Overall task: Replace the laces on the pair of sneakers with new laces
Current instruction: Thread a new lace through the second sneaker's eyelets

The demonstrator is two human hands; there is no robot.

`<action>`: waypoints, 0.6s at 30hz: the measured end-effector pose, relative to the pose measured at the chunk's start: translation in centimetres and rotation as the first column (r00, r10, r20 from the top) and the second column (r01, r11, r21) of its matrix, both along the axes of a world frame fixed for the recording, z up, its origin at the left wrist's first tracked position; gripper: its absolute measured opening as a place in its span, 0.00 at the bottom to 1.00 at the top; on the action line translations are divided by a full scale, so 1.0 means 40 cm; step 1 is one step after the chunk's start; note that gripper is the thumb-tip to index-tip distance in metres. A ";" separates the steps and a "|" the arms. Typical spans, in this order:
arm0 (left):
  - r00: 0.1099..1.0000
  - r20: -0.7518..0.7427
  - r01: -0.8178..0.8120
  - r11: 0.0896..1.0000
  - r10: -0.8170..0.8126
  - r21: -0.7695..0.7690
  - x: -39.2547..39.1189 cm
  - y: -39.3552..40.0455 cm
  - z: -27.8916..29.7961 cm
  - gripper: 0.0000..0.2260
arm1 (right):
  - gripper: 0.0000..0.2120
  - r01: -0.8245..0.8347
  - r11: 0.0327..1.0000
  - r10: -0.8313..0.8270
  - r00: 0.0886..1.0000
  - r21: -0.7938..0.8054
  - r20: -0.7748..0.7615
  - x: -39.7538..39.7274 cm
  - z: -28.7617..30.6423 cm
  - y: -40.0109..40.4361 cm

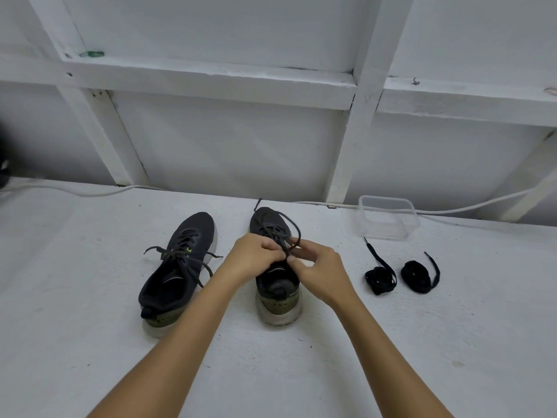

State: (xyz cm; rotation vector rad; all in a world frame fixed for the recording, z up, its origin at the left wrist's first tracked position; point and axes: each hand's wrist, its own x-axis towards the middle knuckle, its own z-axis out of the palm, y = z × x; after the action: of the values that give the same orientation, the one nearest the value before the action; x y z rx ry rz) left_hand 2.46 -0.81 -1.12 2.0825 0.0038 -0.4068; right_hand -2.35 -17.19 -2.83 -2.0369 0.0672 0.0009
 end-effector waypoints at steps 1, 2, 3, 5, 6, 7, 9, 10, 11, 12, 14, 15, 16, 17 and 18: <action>1.000 -0.001 0.007 1.000 -0.007 -0.003 0.002 -0.002 0.002 0.03 | 0.15 -0.033 0.999 0.032 0.999 -0.024 -0.035 -0.003 -0.004 -0.005; 1.000 -0.016 0.010 1.000 -0.011 -0.016 0.004 -0.004 0.004 0.03 | 0.15 -0.044 0.998 0.041 0.997 -0.041 -0.063 -0.004 -0.008 -0.008; 0.999 -0.039 0.012 0.999 -0.013 -0.039 0.005 -0.006 0.007 0.04 | 0.13 -0.027 0.998 0.023 0.997 -0.048 -0.079 -0.004 -0.011 -0.010; 0.997 -0.079 0.009 0.995 -0.018 -0.101 0.004 -0.005 0.013 0.04 | 0.10 0.031 0.998 -0.035 0.996 -0.060 -0.077 0.003 -0.009 -0.014; 0.996 -0.086 0.016 0.992 -0.027 -0.128 0.002 0.000 0.018 0.04 | 0.09 0.057 0.997 -0.061 0.995 -0.052 -0.080 0.008 -0.007 -0.015; 0.996 -0.076 0.032 0.989 -0.043 -0.145 -0.001 0.008 0.026 0.04 | 0.08 0.076 0.996 -0.080 0.993 -0.040 -0.089 0.012 -0.005 -0.018; 0.996 0.005 0.088 0.985 -0.088 -0.146 0.001 0.032 0.051 0.04 | 0.08 0.097 0.995 -0.100 0.988 -0.033 -0.117 0.019 0.002 -0.023; 0.993 0.062 0.112 0.983 -0.104 -0.148 0.004 0.048 0.066 0.05 | 0.09 0.100 0.994 -0.103 0.986 -0.032 -0.134 0.022 0.005 -0.025; 0.989 0.106 0.121 0.979 -0.104 -0.166 0.007 0.065 0.081 0.05 | 0.09 0.095 0.995 -0.099 0.983 -0.028 -0.152 0.024 0.008 -0.025; 0.987 0.130 0.115 0.974 -0.090 -0.196 0.013 0.080 0.093 0.06 | 0.10 0.086 0.996 -0.088 0.981 -0.018 -0.173 0.026 0.015 -0.024; 0.991 0.124 0.087 0.958 -0.055 -0.274 0.021 0.099 0.103 0.07 | 0.12 0.069 0.998 -0.067 0.973 0.005 -0.219 0.028 0.039 -0.016; 0.994 0.098 0.079 0.943 -0.050 -0.323 0.022 0.100 0.103 0.07 | 0.13 0.063 0.998 -0.058 0.970 0.012 -0.236 0.029 0.052 -0.010; 0.997 0.055 0.074 0.919 -0.058 -0.388 0.021 0.096 0.101 0.07 | 0.13 0.053 0.999 -0.048 0.967 0.012 -0.250 0.030 0.064 -0.001; 0.997 -0.001 0.063 0.884 -0.071 -0.463 0.019 0.088 0.098 0.07 | 0.13 0.029 1.000 -0.031 0.965 -0.011 -0.259 0.030 0.072 0.011; 0.996 -0.051 0.038 0.849 -0.076 -0.528 0.017 0.079 0.094 0.07 | 0.14 -0.005 0.998 -0.011 0.964 -0.058 -0.266 0.027 0.076 0.025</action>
State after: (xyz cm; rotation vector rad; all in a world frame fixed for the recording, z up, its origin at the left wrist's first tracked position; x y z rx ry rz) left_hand 3.15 2.35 2.63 1.5240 -0.1172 -0.4579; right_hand -1.27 -16.20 0.23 -2.0842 0.2413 0.2748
